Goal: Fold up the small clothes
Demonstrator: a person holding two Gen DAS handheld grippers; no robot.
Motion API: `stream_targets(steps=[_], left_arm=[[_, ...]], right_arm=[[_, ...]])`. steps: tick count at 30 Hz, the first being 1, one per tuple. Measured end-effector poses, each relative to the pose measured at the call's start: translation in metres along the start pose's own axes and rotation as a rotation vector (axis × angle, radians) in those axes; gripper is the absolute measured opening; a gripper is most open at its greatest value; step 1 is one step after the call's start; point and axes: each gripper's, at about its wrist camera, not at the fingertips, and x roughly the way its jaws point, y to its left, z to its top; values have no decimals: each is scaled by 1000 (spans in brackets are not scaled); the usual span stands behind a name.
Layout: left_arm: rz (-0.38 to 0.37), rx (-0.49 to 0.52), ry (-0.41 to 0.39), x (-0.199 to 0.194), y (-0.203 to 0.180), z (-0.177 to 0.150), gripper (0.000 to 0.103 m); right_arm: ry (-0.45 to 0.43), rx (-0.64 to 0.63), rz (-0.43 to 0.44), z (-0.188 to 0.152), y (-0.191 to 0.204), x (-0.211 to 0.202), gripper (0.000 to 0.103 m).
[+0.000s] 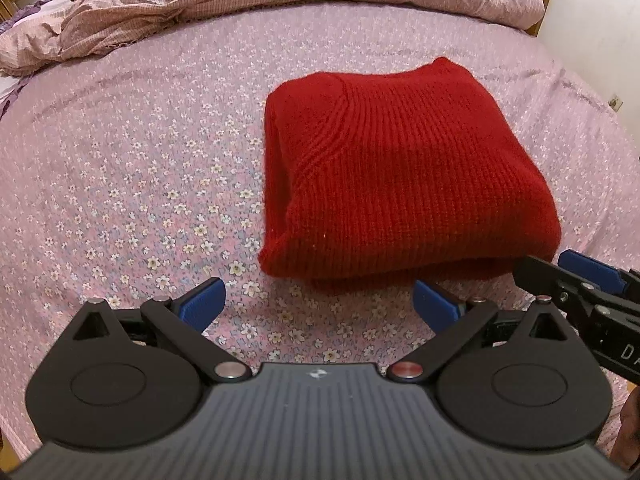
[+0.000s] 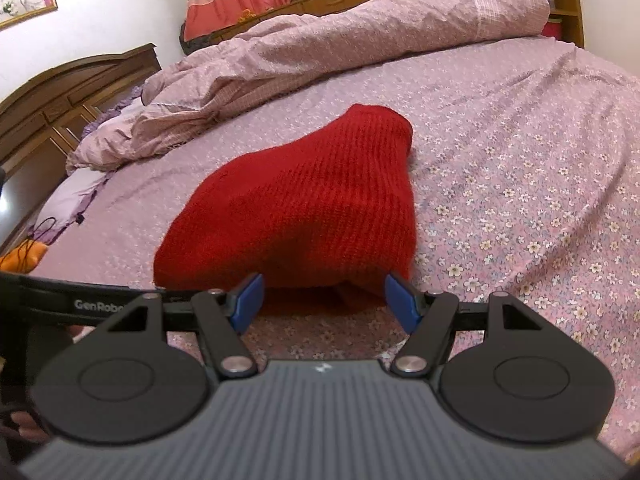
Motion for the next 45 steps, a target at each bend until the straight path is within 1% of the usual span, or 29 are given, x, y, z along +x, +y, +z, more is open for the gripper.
stream_targets(steps=[15,45], left_arm=[[4,-2,21,8,3,-1,102],[7,-1,23,8,1,-1,102]], right_arm=[[19,12,3,-2,-2,5,69],[22,17,4,-3,-2,5,69]])
